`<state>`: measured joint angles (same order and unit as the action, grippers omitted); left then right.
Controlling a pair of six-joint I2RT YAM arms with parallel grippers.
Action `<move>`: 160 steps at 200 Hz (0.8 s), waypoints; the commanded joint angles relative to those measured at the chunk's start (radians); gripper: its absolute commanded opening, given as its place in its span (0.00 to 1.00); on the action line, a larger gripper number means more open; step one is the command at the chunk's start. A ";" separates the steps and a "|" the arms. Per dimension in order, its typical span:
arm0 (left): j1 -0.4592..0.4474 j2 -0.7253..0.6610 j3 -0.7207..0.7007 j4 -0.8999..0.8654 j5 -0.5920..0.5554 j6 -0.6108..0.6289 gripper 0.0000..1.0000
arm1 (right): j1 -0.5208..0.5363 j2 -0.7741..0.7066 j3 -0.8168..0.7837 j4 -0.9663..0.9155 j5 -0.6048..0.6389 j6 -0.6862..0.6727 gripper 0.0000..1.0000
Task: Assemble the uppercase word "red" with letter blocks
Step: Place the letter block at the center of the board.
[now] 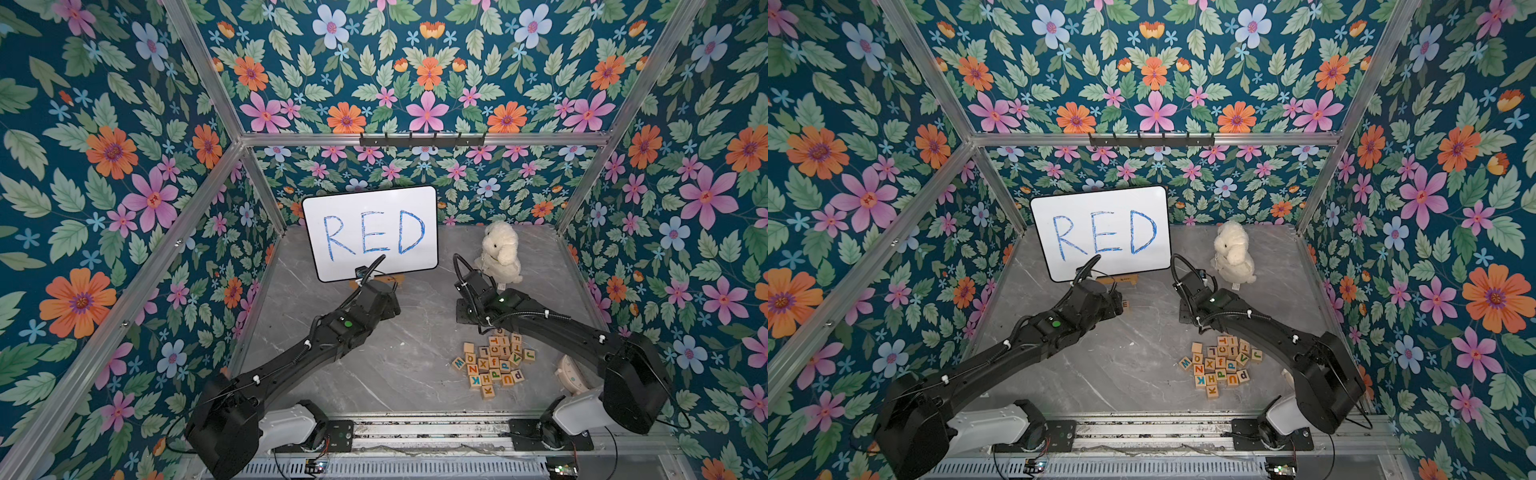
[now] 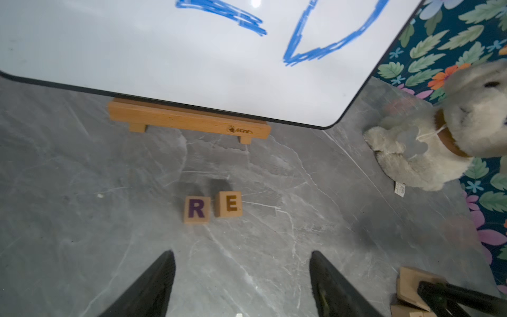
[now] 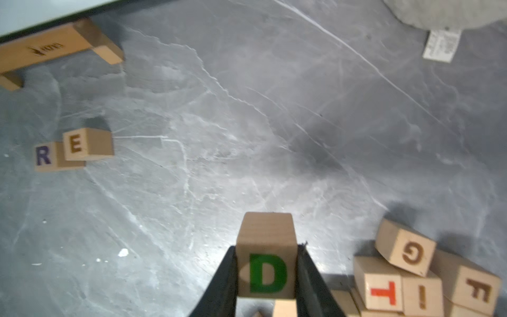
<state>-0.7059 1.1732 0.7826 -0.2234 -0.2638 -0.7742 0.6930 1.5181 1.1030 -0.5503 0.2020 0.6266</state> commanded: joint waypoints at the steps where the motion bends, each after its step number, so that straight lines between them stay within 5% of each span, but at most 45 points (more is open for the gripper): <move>1: 0.035 -0.065 -0.051 0.005 0.012 -0.046 0.78 | 0.032 0.077 0.093 0.011 -0.018 -0.051 0.29; 74: 0.055 -0.195 -0.149 -0.044 -0.006 -0.120 0.78 | 0.111 0.456 0.467 -0.030 -0.083 -0.047 0.30; 160: 0.056 -0.218 -0.166 -0.054 -0.024 -0.120 0.78 | 0.122 0.615 0.617 -0.076 -0.105 -0.061 0.32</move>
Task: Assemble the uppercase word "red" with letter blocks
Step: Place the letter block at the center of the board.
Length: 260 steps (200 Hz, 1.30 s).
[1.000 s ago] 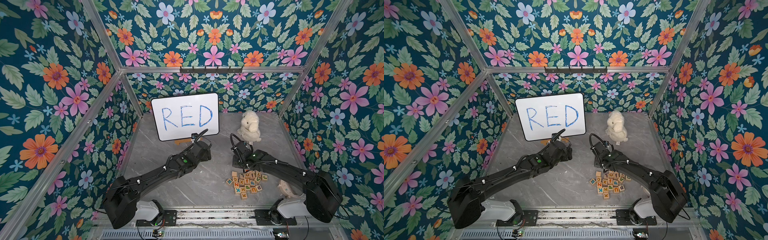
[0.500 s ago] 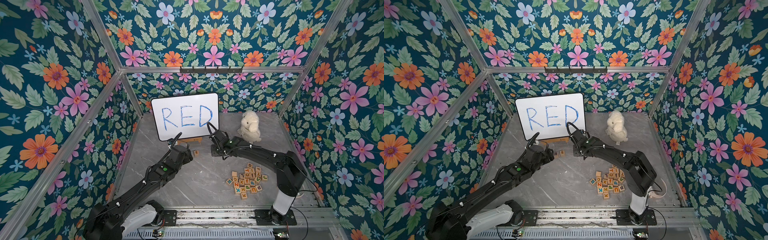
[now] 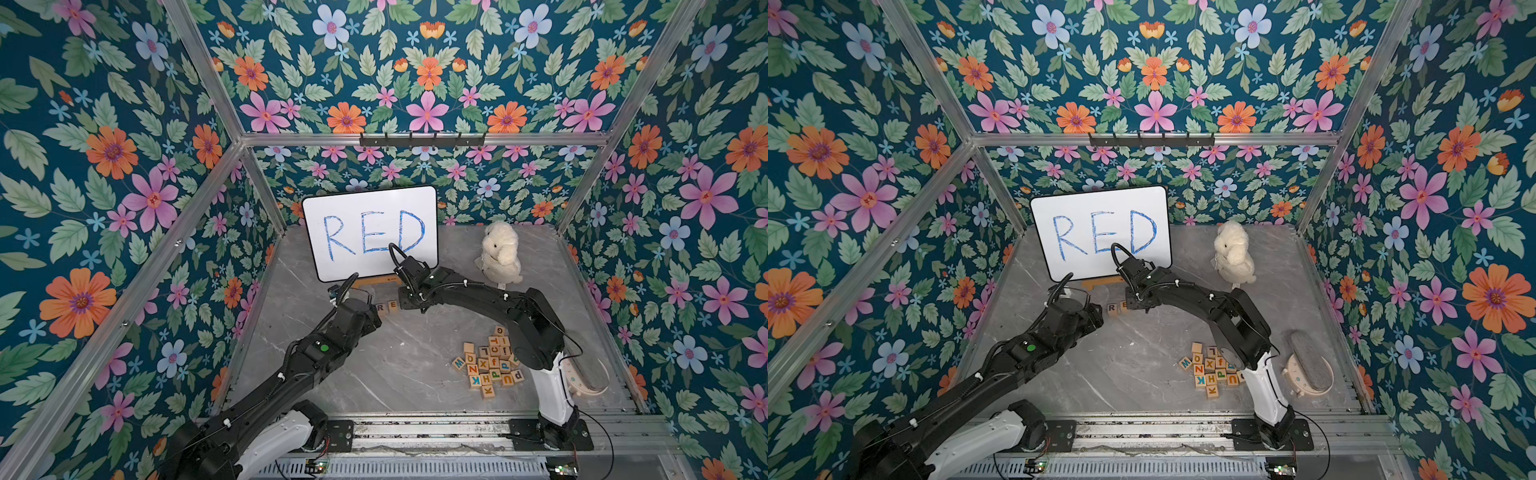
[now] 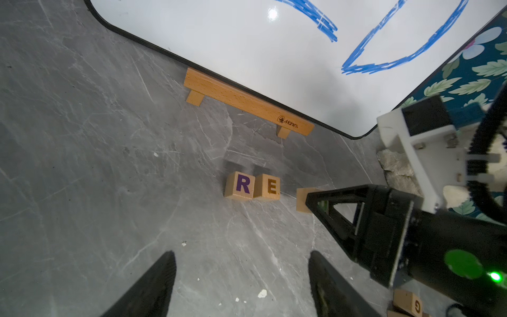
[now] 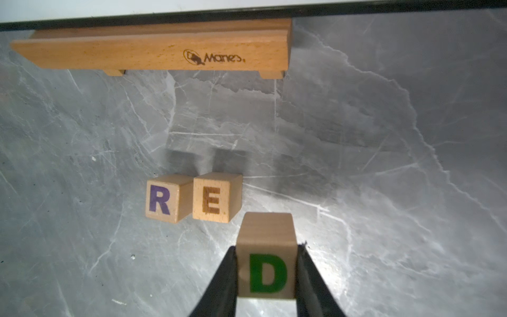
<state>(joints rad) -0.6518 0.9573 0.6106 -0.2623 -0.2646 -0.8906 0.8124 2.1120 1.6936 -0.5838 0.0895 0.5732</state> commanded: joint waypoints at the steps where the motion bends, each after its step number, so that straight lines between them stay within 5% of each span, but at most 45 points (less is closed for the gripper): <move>1: 0.002 -0.002 0.005 -0.015 -0.023 -0.004 0.78 | 0.002 0.022 0.028 -0.044 0.008 -0.008 0.32; 260: 0.002 -0.006 0.010 -0.035 -0.033 -0.018 0.79 | 0.002 0.220 0.255 -0.157 0.070 0.069 0.39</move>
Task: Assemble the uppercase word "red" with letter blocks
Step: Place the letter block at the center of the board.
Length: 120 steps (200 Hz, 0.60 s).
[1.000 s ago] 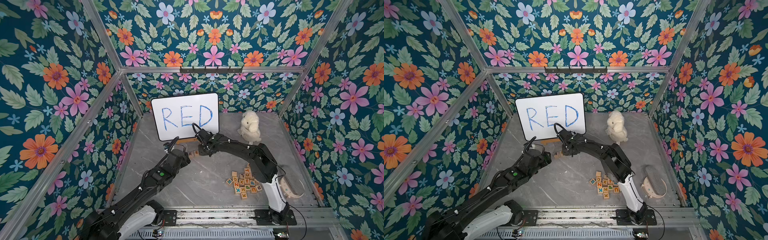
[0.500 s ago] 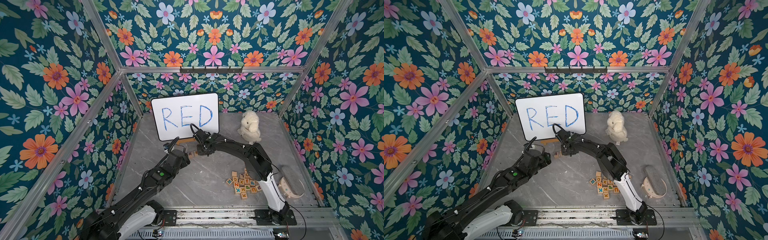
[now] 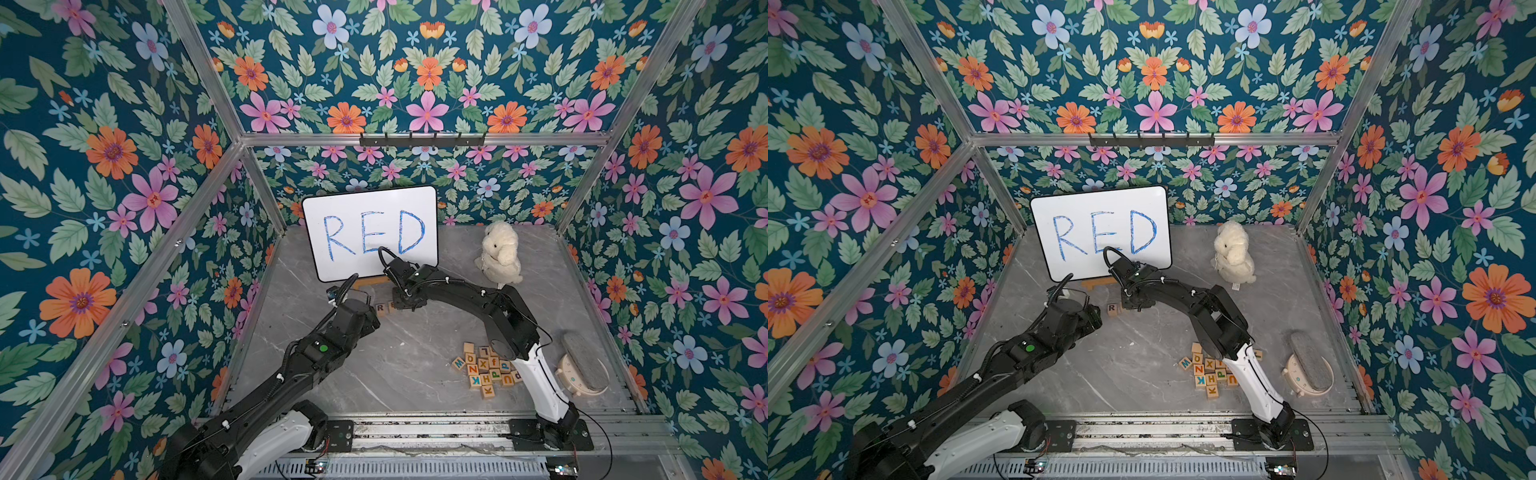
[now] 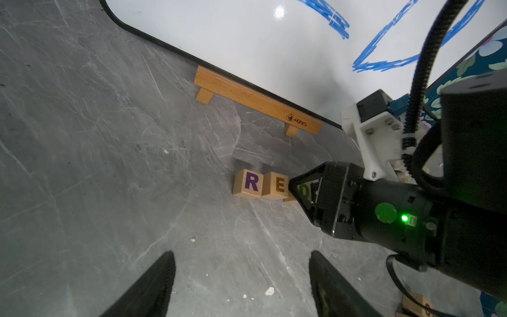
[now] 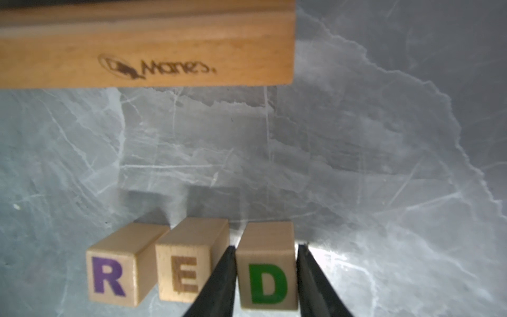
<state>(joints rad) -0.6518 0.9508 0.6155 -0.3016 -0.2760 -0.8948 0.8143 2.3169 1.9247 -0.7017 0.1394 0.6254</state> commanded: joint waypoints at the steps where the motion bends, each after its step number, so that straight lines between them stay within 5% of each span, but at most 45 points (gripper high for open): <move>1: 0.002 -0.001 0.004 0.005 -0.022 -0.013 0.79 | 0.000 0.015 0.025 -0.040 0.021 0.017 0.39; 77: 0.002 0.005 0.004 0.008 -0.022 -0.013 0.78 | 0.000 -0.003 0.039 -0.059 0.028 0.039 0.39; 120: 0.001 0.014 0.018 0.006 -0.019 0.002 0.79 | 0.000 -0.069 0.009 -0.059 0.031 0.045 0.49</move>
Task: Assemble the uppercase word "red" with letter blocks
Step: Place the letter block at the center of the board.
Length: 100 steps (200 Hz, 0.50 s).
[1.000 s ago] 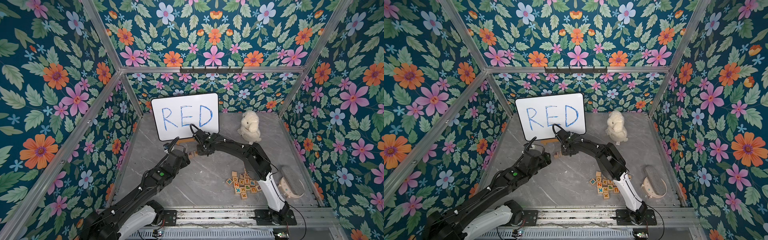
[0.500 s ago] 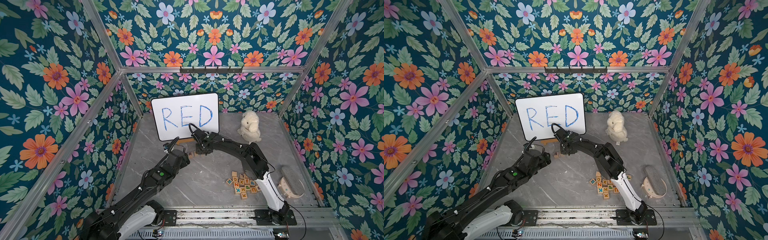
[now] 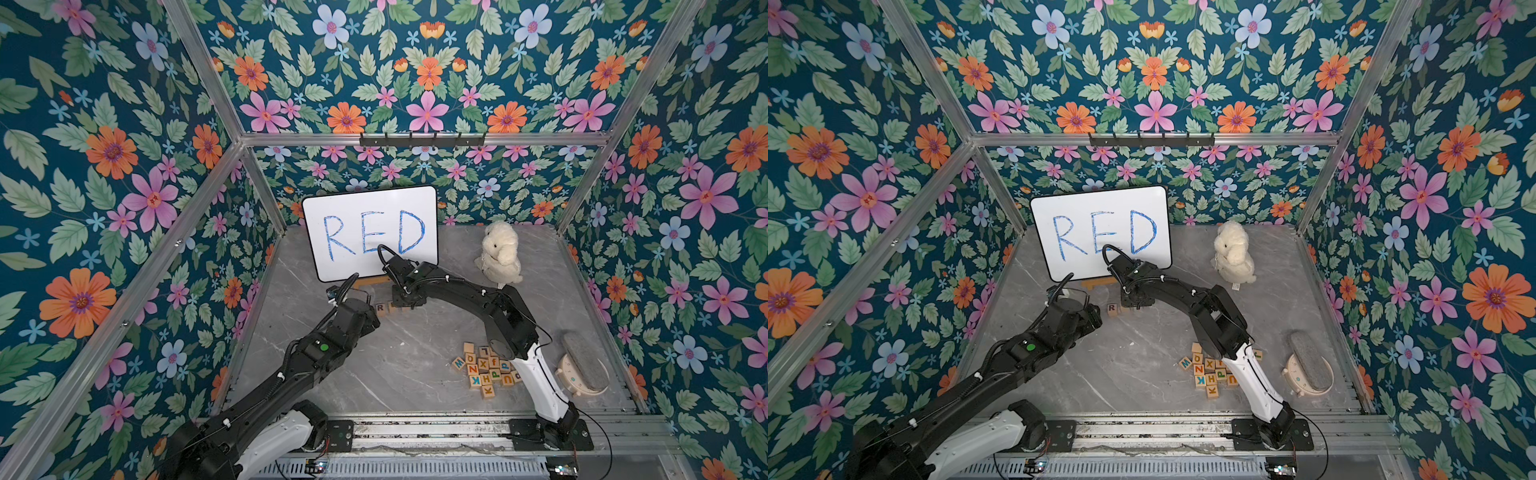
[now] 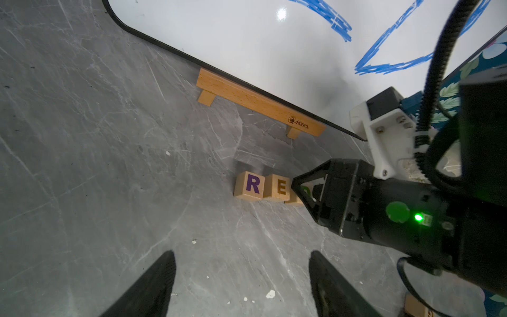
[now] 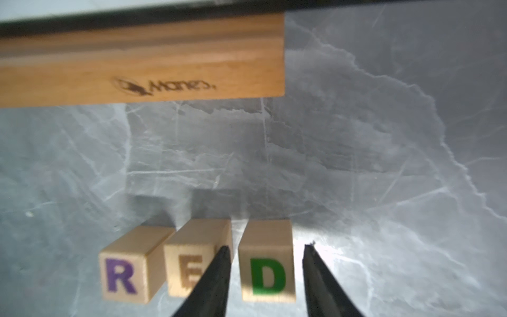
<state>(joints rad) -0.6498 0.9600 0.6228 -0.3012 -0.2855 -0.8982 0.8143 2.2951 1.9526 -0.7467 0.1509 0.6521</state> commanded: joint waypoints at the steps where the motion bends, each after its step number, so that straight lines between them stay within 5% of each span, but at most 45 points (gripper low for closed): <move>1: -0.001 0.005 0.011 0.005 -0.009 0.005 0.78 | 0.000 -0.051 -0.020 -0.014 0.020 0.020 0.49; 100: -0.003 0.116 0.070 0.068 0.089 0.057 0.77 | -0.028 -0.570 -0.583 -0.029 0.092 0.130 0.52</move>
<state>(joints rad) -0.6510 1.0485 0.6830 -0.2787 -0.2466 -0.8597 0.8082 1.8065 1.4727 -0.7174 0.2218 0.7063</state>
